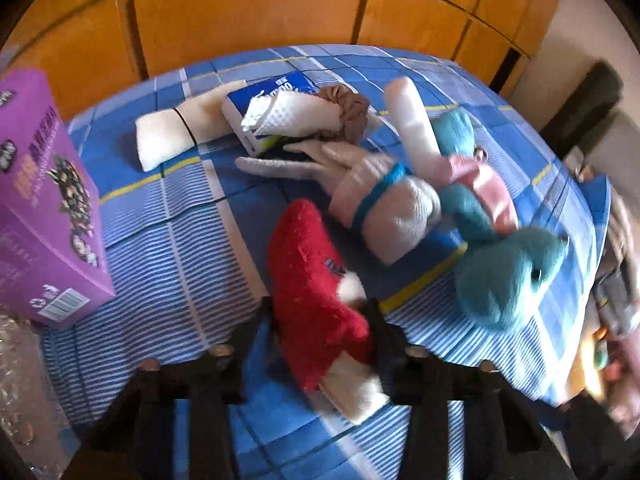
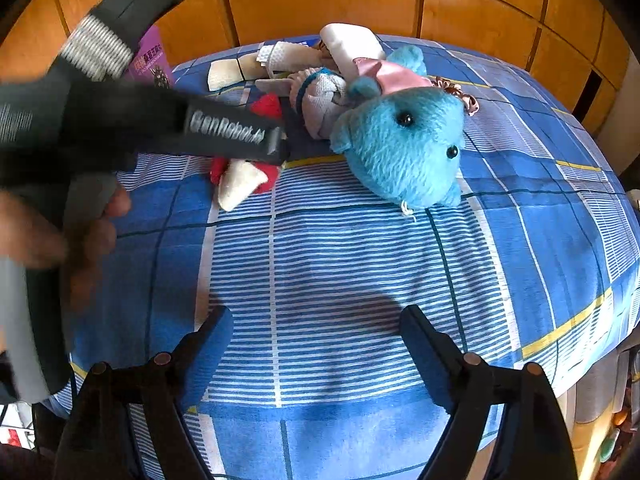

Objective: Organize soft objects
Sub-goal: 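Grasp the red sock with the left gripper while the right reaches for the beige mesh roll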

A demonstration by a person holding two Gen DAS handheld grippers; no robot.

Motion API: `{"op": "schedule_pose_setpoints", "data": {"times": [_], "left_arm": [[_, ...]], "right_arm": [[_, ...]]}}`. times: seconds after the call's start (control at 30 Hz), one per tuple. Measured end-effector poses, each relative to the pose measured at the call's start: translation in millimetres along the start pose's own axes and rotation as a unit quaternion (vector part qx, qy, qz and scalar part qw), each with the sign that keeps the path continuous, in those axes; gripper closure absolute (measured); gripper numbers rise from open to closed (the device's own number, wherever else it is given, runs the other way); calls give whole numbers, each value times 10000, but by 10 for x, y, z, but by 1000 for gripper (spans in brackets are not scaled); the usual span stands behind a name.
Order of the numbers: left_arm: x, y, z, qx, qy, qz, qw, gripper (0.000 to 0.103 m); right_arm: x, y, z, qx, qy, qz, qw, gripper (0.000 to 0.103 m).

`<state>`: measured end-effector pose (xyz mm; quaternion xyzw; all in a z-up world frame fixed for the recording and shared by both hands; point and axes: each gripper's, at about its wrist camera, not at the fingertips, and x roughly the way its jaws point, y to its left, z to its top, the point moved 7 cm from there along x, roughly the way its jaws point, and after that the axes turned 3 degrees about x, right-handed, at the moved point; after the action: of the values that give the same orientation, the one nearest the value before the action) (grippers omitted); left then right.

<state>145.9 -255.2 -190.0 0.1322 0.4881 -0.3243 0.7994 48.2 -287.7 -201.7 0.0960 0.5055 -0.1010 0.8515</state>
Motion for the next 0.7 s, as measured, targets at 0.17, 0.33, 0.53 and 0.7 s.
{"op": "schedule_pose_setpoints", "data": {"times": [0.17,0.33,0.53,0.7], "left_arm": [[-268,41,-265,205,-148,11,9997,79],[-631,93,-703,795,-371,196,9960,80],[-1071,381,-1135,764,-547,201,9954,79],[-1453,571,-1354,563,-814,30,9951,79]], "right_arm": [[0,4,-3,-62,-17,-10,10000,15],[-13,43,3,-198,73,-56,9998,22],[-122,56,164,-412,48,167,9990,45],[-313,343,514,-1188,-393,302,9917,45]]}}
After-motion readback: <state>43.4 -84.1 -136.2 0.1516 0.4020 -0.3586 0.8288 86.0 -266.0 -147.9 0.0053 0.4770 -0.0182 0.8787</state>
